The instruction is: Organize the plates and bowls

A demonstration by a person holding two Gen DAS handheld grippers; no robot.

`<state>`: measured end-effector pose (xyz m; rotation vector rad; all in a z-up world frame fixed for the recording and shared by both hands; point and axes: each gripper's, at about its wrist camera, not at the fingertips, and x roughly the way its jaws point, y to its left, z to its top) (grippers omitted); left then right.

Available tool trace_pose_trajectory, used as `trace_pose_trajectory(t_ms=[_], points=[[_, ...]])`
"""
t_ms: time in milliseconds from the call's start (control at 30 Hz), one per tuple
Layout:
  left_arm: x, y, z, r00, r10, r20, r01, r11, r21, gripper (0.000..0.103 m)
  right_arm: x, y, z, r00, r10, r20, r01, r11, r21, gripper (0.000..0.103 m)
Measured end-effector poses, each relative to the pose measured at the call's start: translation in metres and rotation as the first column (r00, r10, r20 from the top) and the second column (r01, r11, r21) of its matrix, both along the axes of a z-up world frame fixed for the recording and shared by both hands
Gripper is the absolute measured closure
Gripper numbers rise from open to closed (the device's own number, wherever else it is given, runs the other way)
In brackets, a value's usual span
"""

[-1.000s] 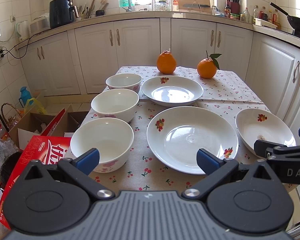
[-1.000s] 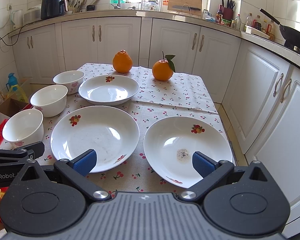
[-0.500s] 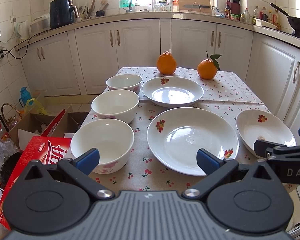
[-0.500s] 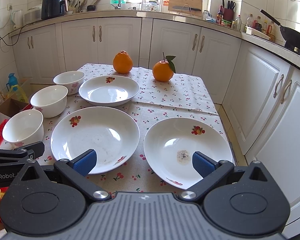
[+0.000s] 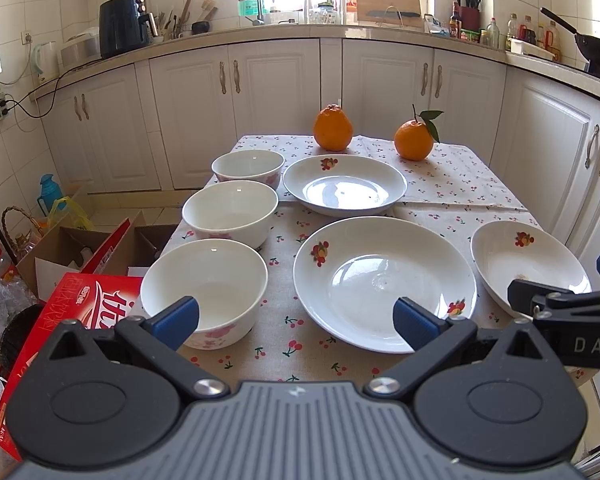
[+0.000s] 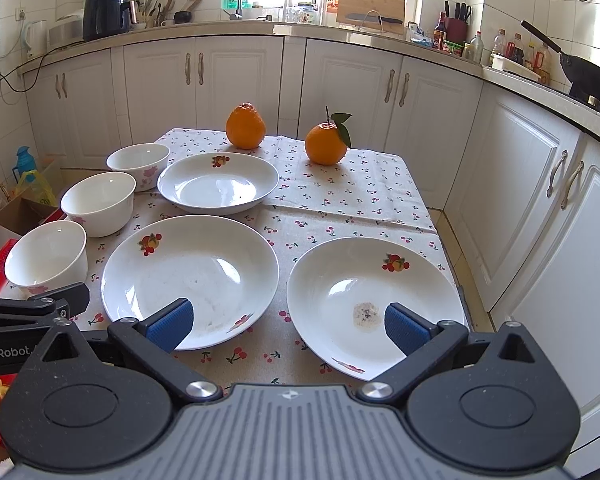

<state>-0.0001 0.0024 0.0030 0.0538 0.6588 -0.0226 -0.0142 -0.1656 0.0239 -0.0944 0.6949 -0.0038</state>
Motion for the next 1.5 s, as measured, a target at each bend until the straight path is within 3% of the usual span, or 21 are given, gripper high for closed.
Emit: trace_pose_trajectory(t_ms=[967,1100,1367,1500], points=[[0.001,-0.005,0.000,1.000,-0.019,0.013,0.019,1.000,0.023,0.001,-0.001,-0.003,0.000,1.000,0.008,0.009,-0.008,1.000,-0.002,0.000],[0.001,-0.003,0.002,0.998,-0.024,0.058,0.025,0.999,-0.020,0.001,-0.002,-0.007,0.003,1.000,0.012,0.018,-0.012,1.000,0.015,0.000],[0.013,-0.012,0.017,0.987,-0.138,0.079,0.136,0.990,0.029,0.001,-0.001,-0.019,0.013,0.998,0.022,0.063,-0.023,1.000,0.012,0.000],[0.028,-0.010,0.021,0.988,-0.152,0.038,0.153,0.987,-0.037,0.001,-0.002,-0.035,0.016,0.994,0.039,0.103,-0.037,0.999,-0.016,0.000]])
